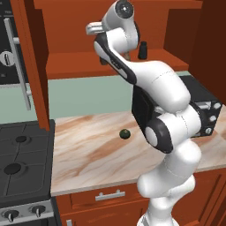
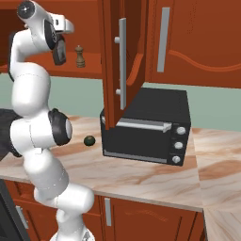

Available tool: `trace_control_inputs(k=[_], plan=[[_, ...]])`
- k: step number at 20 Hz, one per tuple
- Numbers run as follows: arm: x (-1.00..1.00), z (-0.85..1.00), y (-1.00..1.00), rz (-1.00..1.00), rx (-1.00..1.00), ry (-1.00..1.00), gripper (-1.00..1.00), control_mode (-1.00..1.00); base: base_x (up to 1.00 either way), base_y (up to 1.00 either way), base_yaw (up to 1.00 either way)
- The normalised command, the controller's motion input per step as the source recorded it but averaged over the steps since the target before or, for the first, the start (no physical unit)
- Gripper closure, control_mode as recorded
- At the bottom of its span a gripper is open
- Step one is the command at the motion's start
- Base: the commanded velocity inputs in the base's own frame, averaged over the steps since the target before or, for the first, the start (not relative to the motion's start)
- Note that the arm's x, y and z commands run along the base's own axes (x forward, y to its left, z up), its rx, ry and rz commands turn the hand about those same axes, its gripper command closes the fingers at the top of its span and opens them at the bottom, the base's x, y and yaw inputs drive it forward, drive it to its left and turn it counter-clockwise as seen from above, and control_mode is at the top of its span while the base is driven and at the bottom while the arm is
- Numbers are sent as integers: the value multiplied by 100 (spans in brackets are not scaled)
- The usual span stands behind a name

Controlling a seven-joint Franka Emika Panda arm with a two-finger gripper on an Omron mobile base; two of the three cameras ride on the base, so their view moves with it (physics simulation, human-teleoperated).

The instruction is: There are various items on the counter. Only move the condiments/shakers into the cabinet.

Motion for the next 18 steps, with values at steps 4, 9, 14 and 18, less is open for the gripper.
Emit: trace_control_inputs(k=[4, 9, 14, 18], plan=[[-55, 0, -4, 0, 0, -14, -100, -100, 0, 0, 0], [-91, 0, -21, 0, 0, -8, -100, -100, 0, 0, 0], [-100, 0, -36, 0, 0, -2, -100, -100, 0, 0, 0], [-100, 0, -58, 0, 3, 0, -100, -100, 0, 0, 0]])
